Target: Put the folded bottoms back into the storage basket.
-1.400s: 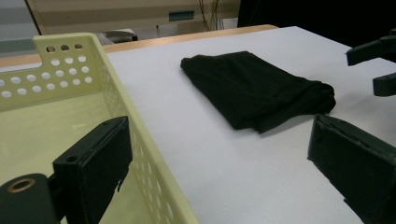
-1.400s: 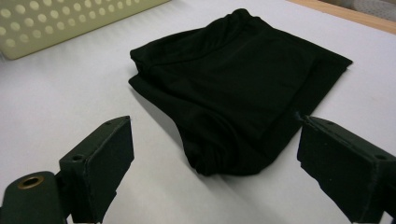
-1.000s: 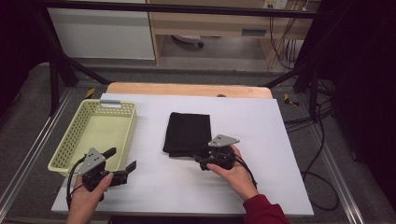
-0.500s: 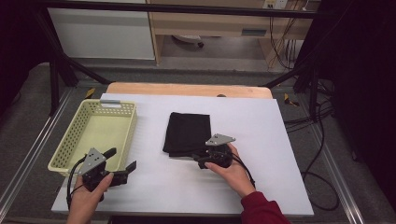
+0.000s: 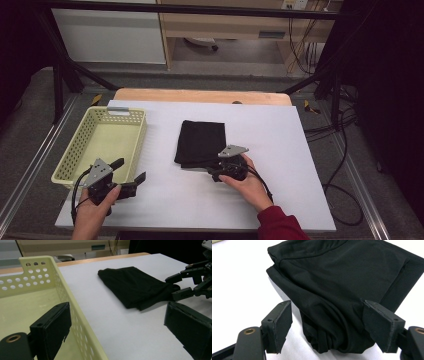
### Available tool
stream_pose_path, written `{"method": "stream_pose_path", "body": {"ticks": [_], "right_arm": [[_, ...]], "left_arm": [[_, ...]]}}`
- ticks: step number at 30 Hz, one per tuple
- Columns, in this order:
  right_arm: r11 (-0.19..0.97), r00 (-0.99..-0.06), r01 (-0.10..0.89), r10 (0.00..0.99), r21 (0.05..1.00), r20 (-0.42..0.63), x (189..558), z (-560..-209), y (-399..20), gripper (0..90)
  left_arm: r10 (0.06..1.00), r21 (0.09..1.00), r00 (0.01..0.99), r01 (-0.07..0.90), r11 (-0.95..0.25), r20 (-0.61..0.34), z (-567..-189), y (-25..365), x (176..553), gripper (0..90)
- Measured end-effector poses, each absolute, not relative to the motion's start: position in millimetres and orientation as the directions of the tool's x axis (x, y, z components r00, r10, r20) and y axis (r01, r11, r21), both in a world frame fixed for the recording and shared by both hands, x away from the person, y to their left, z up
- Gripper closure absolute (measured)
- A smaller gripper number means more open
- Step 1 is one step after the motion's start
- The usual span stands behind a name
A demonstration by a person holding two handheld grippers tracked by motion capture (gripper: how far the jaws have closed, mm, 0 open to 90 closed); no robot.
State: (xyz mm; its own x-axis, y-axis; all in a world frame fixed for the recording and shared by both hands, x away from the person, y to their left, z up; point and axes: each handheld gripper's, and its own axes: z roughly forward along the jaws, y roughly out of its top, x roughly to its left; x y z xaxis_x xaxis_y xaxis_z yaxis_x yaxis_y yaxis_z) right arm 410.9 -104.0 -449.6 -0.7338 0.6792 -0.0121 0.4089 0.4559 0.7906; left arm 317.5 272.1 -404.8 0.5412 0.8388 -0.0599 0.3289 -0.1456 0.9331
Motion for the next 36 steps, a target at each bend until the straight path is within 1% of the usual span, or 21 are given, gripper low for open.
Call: {"method": "stream_pose_path", "body": {"ticks": [9, 14, 21, 30, 34, 35, 36], "right_arm": [[0.465, -0.733, 0.419, 0.680, 0.780, -0.012, 411.3, -451.9, -103.7, 29.2], [0.470, -0.732, 0.420, 0.681, 0.776, -0.017, 411.7, -453.7, -104.2, 33.6], [0.478, -0.723, 0.416, 0.690, 0.773, -0.037, 412.0, -454.5, -104.8, 46.4], [0.492, -0.725, 0.399, 0.686, 0.774, -0.062, 410.7, -453.7, -103.6, 65.3], [0.486, -0.729, 0.393, 0.682, 0.780, -0.057, 411.2, -453.5, -103.5, 71.4], [0.486, -0.730, 0.392, 0.681, 0.781, -0.057, 411.2, -453.5, -103.4, 71.4], [0.488, -0.730, 0.390, 0.680, 0.781, -0.060, 411.2, -453.3, -103.3, 73.8]], "left_arm": [[0.844, 0.934, 0.533, 0.328, -0.138, -0.062, -404.6, 273.4, 317.3, 7.3], [0.845, 0.934, 0.532, 0.329, -0.138, -0.062, -404.6, 273.4, 317.3, 7.3], [0.844, 0.934, 0.532, 0.329, -0.139, -0.062, -404.7, 273.4, 317.2, 7.3], [0.843, 0.934, 0.535, 0.330, -0.139, -0.064, -404.8, 273.1, 317.3, 7.4], [0.843, 0.933, 0.535, 0.331, -0.140, -0.064, -405.0, 272.9, 317.4, 7.4], [0.843, 0.933, 0.535, 0.331, -0.140, -0.064, -405.0, 272.9, 317.4, 7.4], [0.843, 0.934, 0.534, 0.331, -0.139, -0.064, -405.0, 273.0, 317.3, 7.4]]}}
